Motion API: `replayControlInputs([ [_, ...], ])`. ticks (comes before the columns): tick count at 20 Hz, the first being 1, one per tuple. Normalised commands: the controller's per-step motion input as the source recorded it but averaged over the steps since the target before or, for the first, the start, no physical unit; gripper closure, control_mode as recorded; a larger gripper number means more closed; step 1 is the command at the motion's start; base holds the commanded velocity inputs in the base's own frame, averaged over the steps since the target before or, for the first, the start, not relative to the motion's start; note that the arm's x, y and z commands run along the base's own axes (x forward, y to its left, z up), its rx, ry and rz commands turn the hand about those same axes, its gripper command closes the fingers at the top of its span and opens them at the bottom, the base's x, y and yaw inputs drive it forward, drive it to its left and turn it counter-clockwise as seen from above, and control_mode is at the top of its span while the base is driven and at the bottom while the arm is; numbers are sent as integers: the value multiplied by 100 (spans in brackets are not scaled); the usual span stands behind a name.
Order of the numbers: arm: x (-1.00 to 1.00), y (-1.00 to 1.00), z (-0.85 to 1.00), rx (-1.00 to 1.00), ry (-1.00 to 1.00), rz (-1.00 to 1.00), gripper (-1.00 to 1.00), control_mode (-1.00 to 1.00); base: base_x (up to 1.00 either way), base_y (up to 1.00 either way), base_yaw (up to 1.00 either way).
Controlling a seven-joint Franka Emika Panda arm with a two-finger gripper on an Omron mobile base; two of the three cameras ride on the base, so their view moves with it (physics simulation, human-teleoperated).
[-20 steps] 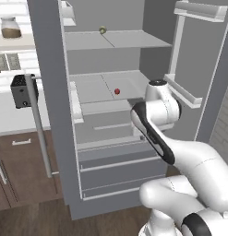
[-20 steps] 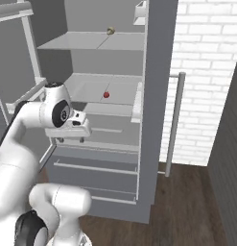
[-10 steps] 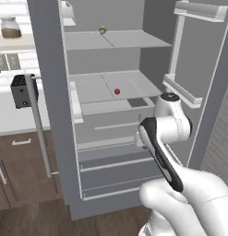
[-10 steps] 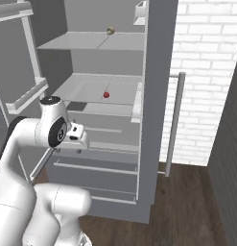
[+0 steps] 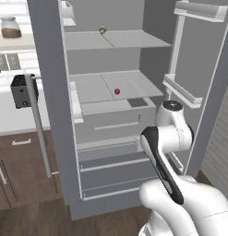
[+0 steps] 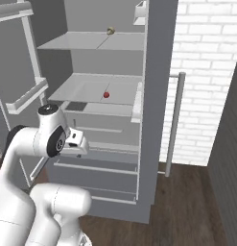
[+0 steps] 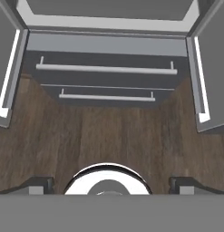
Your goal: Take the strawberry from the fridge and place it on top of the pancake, located on the dining counter.
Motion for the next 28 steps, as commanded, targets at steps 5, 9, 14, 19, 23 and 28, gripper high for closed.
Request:
replayControlInputs([
  [5, 16, 0, 0, 0, 0, 0, -100, 100, 53, 1, 0],
  [9, 0, 0, 0, 0, 0, 0, -100, 100, 89, 1, 0],
  [14, 0, 0, 0, 0, 0, 0, -100, 100, 62, 0, -1],
  [19, 0, 0, 0, 0, 0, 0, -100, 100, 66, 0, -3],
  [23, 0, 0, 0, 0, 0, 0, -100, 100, 66, 1, -3],
  [28, 11, 0, 0, 0, -2, 0, -100, -100, 19, 0, 0],
])
